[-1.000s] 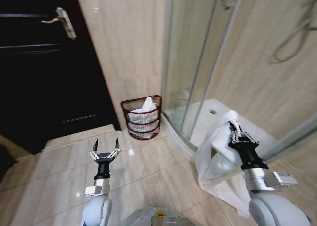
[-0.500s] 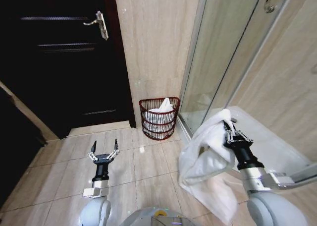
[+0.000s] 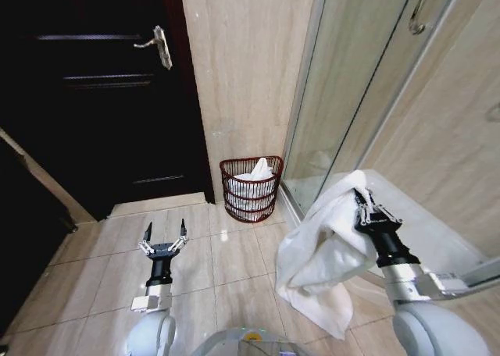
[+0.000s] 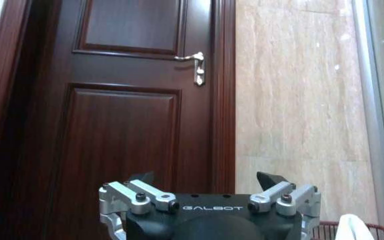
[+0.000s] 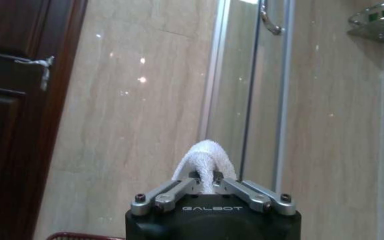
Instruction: Discard the used towel into the hamper.
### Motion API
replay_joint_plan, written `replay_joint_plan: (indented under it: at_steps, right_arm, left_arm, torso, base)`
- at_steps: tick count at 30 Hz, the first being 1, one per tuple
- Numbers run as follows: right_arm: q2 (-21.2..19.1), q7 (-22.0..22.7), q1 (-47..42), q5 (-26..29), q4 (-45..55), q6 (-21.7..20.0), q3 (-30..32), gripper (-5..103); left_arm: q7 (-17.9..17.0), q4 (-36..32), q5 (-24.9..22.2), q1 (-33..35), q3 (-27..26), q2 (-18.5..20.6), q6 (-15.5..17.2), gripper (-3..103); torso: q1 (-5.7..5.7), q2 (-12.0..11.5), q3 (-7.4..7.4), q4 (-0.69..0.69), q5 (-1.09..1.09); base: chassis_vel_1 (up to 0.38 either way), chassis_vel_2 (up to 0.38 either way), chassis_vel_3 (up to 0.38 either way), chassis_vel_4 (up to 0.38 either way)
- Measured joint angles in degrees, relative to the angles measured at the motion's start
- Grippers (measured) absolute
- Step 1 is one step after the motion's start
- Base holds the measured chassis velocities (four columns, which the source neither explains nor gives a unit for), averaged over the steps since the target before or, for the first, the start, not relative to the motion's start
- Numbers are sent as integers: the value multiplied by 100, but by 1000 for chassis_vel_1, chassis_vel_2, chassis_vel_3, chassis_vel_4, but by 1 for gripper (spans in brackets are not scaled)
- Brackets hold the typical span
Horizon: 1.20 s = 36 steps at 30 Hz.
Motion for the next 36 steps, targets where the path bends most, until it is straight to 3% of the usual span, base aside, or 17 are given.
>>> replay_joint_plan:
  at_steps: [36]
  right_arm:
    - [-56,-11,111,26,0,8,75,2]
  left_arm:
    - [44,28,-10,-29,-32,12,-41,100]
  torso:
    - [255,822,567,1,0]
  base:
    - [17,15,18,15]
